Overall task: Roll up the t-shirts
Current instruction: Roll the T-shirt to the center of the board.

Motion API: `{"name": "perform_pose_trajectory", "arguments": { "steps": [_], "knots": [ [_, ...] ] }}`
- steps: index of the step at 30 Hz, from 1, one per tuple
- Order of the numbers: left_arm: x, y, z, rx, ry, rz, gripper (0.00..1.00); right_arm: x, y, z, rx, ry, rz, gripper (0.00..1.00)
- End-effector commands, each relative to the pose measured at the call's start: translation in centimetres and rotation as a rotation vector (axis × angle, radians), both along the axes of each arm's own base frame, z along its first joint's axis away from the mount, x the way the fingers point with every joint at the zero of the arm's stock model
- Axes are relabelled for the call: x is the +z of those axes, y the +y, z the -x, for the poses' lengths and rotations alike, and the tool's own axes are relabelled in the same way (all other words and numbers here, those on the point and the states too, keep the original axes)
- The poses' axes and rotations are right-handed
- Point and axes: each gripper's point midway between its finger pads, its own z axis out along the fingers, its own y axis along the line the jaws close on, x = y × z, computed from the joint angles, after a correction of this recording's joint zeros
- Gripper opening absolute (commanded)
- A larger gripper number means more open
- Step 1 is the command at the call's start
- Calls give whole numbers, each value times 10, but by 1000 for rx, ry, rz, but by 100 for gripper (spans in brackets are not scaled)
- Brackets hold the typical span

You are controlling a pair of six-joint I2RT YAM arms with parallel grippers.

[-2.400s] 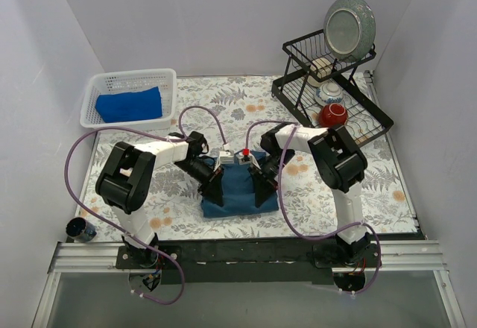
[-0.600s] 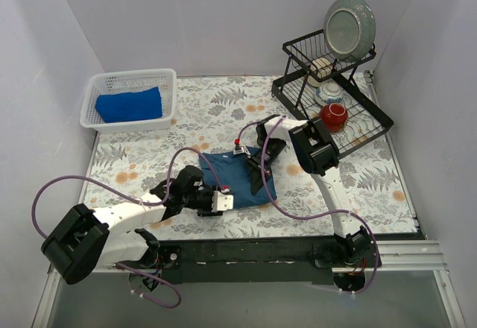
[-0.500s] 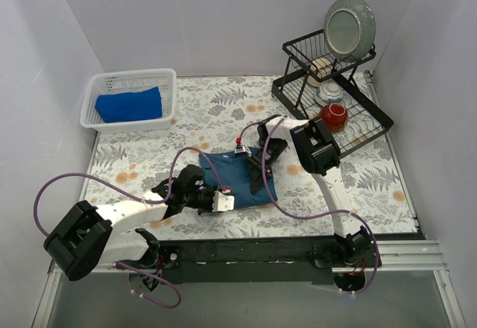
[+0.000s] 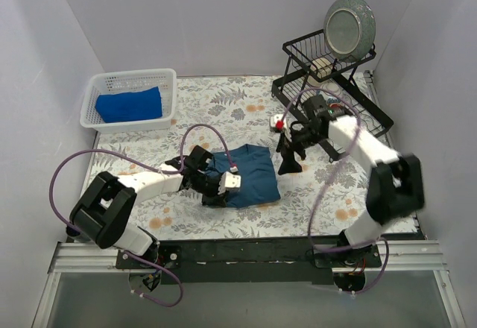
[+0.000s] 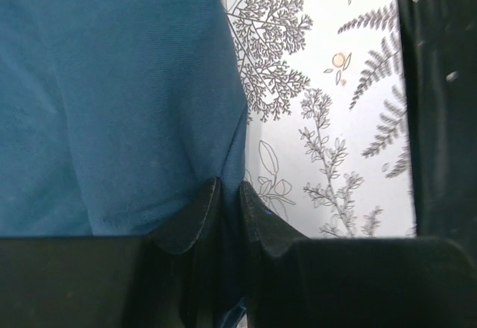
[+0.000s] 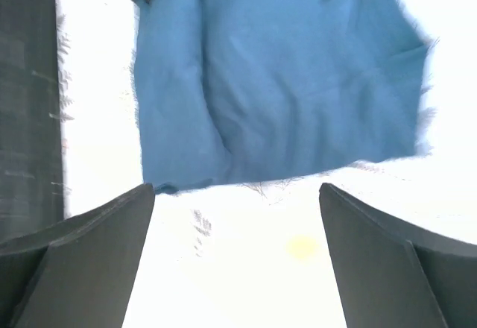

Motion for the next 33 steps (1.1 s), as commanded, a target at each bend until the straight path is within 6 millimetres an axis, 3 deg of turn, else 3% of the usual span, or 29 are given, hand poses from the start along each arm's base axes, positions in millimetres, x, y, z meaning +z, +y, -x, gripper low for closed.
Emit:
{"name": "perform_pose_trajectory", "arguments": {
  "steps": [1,3,4,7,12,22,25,28,29,30,32,33],
  "knots": [
    [14,8,36,75,368,3,2,2,20,15,78,-530,-11,99],
    [22,5,29,108,404,40,3,6,35,42,197,-621,-42,99],
    [32,-1,27,101,423,72,3,-3,36,55,206,-610,-44,99],
    [37,-1,24,119,490,92,3,10,54,66,195,-713,-107,99],
    [43,2,12,149,550,131,3,-16,63,96,292,-764,-90,98],
    [50,5,3,176,605,167,3,-48,76,100,322,-819,-76,97],
    [54,9,1,177,711,183,4,-59,80,93,302,-862,-44,84],
    [57,15,-6,188,677,191,9,-68,84,78,271,-892,-4,49],
    [57,16,-8,195,649,188,18,-69,85,72,255,-900,16,24],
    [57,18,-10,206,617,181,25,-71,87,69,248,-896,24,14],
    [59,21,-15,234,531,173,41,-72,92,64,239,-881,39,1],
    [62,21,-17,240,503,176,45,-74,91,65,247,-865,48,1]
  ]
}}
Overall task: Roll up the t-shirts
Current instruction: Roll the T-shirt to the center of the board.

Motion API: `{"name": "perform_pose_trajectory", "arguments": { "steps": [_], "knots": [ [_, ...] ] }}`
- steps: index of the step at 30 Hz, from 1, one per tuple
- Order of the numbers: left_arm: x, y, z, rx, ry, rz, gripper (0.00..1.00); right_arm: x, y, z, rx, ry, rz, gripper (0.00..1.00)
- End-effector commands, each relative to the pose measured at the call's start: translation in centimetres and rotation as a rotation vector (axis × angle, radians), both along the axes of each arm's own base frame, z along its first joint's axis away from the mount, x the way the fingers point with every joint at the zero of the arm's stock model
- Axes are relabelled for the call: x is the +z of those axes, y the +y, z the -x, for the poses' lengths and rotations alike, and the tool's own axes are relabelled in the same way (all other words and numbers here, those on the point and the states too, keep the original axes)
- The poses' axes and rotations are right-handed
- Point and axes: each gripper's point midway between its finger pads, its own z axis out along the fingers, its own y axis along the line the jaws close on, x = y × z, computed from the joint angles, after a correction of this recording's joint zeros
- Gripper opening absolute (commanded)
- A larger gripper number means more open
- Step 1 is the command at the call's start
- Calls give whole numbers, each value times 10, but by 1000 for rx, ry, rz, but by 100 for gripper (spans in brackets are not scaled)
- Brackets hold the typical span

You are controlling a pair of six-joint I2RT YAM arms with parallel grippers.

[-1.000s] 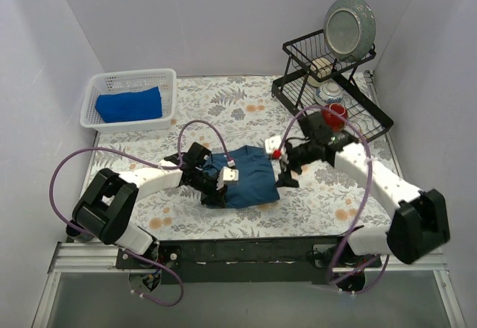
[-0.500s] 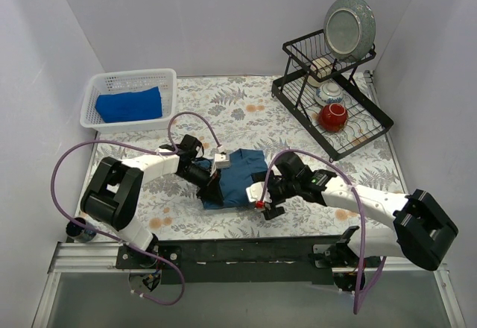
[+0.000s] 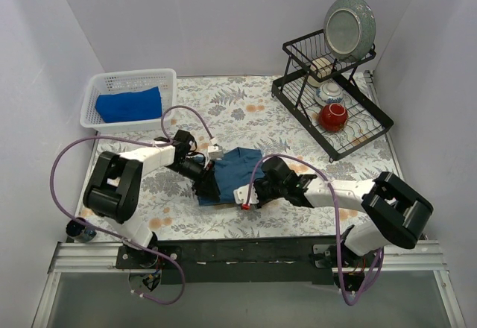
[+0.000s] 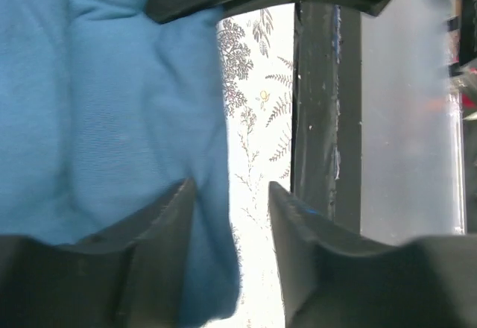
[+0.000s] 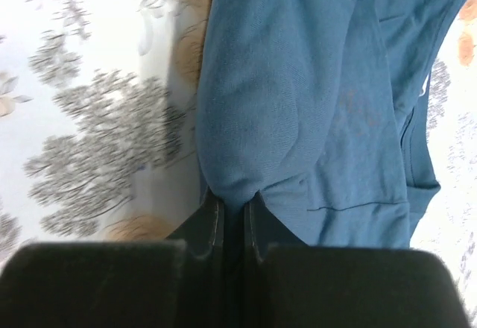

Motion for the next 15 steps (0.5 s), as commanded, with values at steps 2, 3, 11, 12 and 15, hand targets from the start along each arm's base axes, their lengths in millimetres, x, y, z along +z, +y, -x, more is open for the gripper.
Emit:
{"name": "perform_pose_trajectory", "arguments": {
  "steps": [2,3,11,12,15],
  "knots": [
    [26,4,-11,33,-253,-12,50,7,11,-14,-45,2,1,1],
    [24,5,-12,36,-295,-31,51,8,11,-11,-37,19,3,1],
    [3,9,-20,47,-818,-160,62,7,7,10,-62,195,40,1],
    [-1,10,-20,57,-850,-162,63,8,7,10,-65,203,38,1],
    [-11,14,-25,79,-938,-198,66,5,5,17,-53,229,45,1]
  ]
}}
